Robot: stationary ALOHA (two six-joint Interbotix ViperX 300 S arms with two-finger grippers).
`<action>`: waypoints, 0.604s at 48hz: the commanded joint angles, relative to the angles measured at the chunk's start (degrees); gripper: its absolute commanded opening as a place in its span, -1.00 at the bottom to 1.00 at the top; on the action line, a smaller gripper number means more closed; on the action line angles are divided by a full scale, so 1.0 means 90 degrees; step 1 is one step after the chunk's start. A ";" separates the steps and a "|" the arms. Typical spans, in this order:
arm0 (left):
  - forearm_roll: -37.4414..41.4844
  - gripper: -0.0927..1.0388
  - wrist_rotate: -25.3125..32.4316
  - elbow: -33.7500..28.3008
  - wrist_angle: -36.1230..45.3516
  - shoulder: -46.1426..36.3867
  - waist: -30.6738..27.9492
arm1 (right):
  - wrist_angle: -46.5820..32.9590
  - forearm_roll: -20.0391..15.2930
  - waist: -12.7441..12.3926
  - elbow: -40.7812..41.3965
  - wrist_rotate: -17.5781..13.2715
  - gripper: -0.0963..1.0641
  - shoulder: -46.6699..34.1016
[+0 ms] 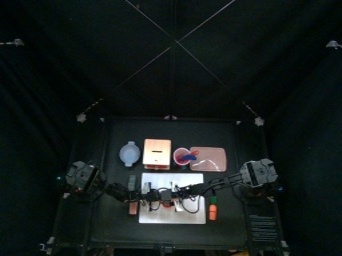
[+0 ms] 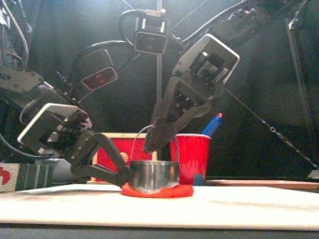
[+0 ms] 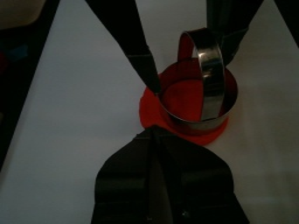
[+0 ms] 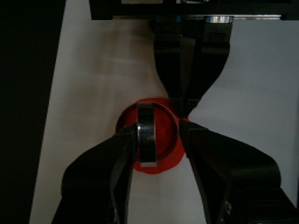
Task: Get the cutter from the drawer then cut the dough then place the extra dough in the bowl
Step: Cut the dough
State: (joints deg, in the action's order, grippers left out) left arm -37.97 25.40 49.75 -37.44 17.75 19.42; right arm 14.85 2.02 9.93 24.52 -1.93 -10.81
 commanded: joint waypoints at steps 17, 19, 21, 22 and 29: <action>0.0010 0.10 -0.0010 -0.0029 0.0049 -0.0010 0.0010 | 0.0039 0.0098 0.0029 -0.0156 0.0020 -0.17 0.0312; 0.0010 0.10 -0.0010 -0.0029 0.0049 -0.0010 0.0010 | 0.0107 0.0098 0.0039 -0.0176 0.0020 -0.18 0.0410; 0.0010 0.10 -0.0010 -0.0029 0.0049 0.0000 0.0010 | 0.0225 0.0107 0.0049 -0.0205 0.0039 -0.18 0.0566; 0.0000 0.10 -0.0010 -0.0029 0.0049 0.0000 0.0010 | 0.0312 0.0127 0.0049 -0.0215 0.0039 -0.18 0.0674; 0.0010 0.10 -0.0020 -0.0029 0.0049 0.0010 0.0010 | 0.1016 0.0371 0.0020 -0.0146 -0.0010 -0.19 0.1279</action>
State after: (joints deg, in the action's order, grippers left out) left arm -37.88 25.31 49.66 -37.44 17.93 19.42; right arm 21.01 4.39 10.28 24.17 -2.02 -4.31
